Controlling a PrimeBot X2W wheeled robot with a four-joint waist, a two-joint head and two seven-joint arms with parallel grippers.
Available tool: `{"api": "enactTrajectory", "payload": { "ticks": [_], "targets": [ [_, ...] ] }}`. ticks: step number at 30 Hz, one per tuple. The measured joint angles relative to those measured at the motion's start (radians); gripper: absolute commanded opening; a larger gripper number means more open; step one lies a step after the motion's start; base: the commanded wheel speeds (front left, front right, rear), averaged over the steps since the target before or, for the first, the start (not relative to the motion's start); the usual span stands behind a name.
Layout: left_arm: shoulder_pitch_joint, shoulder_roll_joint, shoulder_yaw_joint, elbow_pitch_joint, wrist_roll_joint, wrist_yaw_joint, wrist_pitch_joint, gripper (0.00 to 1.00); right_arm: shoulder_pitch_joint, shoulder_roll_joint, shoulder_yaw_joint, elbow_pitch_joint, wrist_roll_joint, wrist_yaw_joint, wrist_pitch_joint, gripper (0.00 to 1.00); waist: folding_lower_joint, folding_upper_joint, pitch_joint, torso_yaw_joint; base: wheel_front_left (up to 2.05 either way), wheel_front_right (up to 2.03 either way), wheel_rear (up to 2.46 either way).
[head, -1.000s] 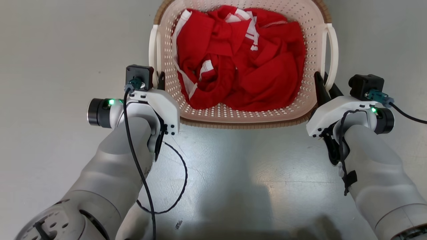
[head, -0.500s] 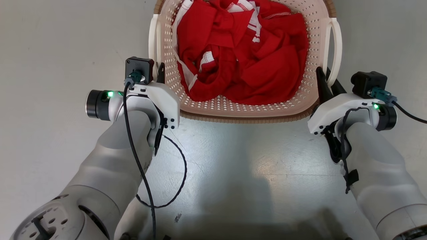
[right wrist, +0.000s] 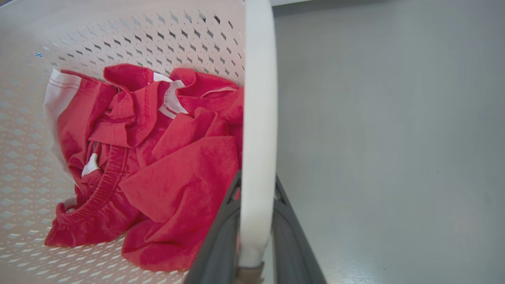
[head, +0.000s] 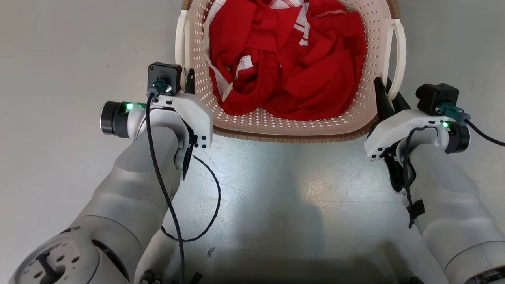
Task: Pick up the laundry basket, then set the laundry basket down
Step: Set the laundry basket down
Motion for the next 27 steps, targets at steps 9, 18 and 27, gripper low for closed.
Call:
{"api": "enactTrajectory", "payload": {
  "ticks": [9, 18, 27],
  "targets": [
    [-0.006, -0.001, 0.000, -0.002, 0.000, 0.001, -0.004, 0.00, -0.003, 0.000, -0.017, 0.000, -0.016, 0.000, 0.000, 0.00, 0.0000, 0.0000, 0.006, -0.001, 0.00, 0.00, 0.00],
    [-0.007, -0.001, -0.001, -0.007, -0.009, 0.003, -0.005, 0.00, -0.003, 0.000, -0.020, 0.000, -0.018, 0.000, 0.000, 0.00, 0.0000, 0.0000, 0.009, 0.001, 0.00, 0.00, 0.00],
    [-0.007, 0.002, -0.003, -0.021, -0.029, 0.012, -0.005, 0.19, -0.007, -0.002, -0.018, -0.002, -0.018, 0.000, -0.002, 0.22, 0.0000, 0.0000, 0.013, 0.003, 0.00, 0.00, 0.00]
  ]
}}
